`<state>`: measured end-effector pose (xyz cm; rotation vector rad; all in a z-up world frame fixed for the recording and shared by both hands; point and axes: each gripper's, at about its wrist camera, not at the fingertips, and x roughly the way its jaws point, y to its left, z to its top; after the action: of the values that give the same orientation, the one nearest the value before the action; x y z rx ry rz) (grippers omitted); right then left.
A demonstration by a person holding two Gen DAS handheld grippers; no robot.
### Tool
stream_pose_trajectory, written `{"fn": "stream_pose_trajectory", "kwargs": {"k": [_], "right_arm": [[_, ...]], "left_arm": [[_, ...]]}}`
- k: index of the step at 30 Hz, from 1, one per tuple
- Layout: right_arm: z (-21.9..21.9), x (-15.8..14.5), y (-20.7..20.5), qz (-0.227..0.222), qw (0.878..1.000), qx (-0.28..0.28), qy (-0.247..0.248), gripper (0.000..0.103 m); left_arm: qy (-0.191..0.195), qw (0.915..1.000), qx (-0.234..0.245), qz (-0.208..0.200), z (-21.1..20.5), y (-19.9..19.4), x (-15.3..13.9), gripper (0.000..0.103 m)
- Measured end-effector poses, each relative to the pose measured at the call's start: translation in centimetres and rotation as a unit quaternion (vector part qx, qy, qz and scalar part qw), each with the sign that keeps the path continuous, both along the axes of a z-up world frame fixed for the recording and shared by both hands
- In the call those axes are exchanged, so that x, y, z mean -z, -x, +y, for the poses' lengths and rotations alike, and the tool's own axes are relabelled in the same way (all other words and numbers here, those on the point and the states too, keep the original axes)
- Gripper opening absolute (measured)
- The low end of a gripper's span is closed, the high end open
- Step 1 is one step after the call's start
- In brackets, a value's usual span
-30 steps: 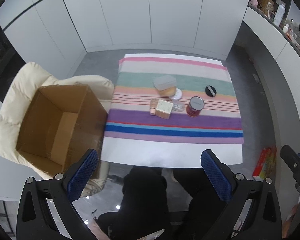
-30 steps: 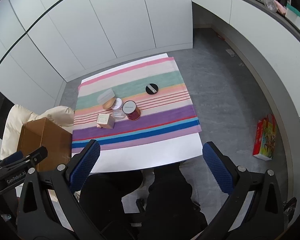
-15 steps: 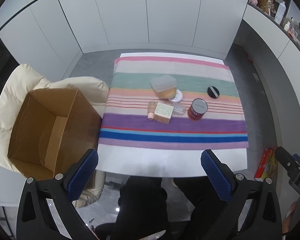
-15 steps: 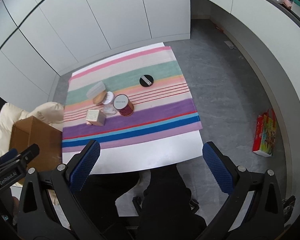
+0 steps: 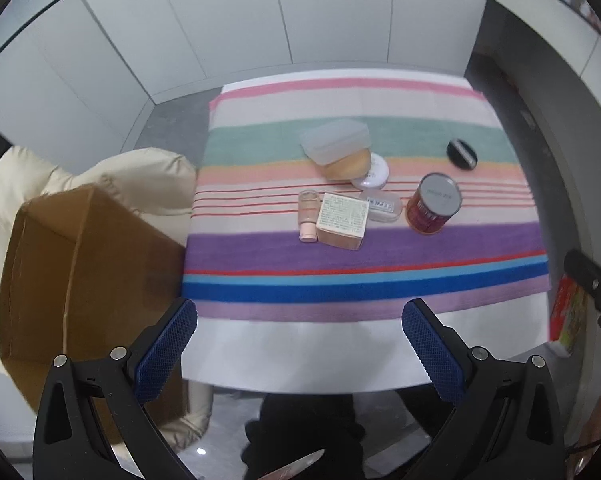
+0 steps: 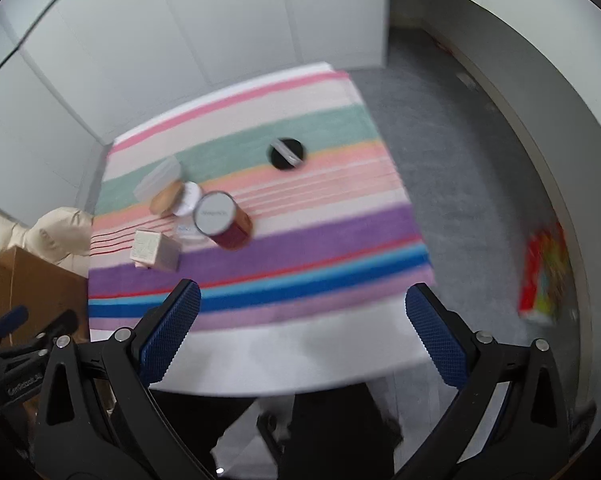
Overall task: Organize objects
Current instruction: 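Move both tools toward the cream box and the red can, then grasp the cream square box with the left tool while the right tool grasps the red can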
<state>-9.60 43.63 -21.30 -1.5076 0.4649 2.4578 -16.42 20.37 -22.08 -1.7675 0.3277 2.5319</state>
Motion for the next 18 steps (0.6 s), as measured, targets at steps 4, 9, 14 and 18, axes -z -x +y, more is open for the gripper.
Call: {"fn": "stream_pose_trajectory", "kwargs": {"k": [4, 9, 14, 18], "right_arm": [[-0.4, 3.0, 2.1, 0.018, 1.000, -0.020, 0.004, 0.103], [-1.7, 6.6, 5.3, 0.002, 0.998, -0.051, -0.024, 0.103], [-4.6, 10.0, 8.4, 0.001, 0.989, -0.116, -0.095, 0.102], [-6.9, 11.7, 10.2, 0.020, 0.981, -0.156, -0.115, 0.096]], "left_arm": [[0.024, 0.9994, 0.023, 0.009, 0.8, 1.3, 2.8, 0.102], [-0.018, 0.9997, 0.017, -0.007, 0.1, 3.5, 6.5, 0.102], [-0.036, 0.9989, -0.003, -0.031, -0.5, 5.5, 10.3, 0.095], [-0.061, 0.9975, -0.002, -0.034, -0.5, 6.2, 12.0, 0.095]]}}
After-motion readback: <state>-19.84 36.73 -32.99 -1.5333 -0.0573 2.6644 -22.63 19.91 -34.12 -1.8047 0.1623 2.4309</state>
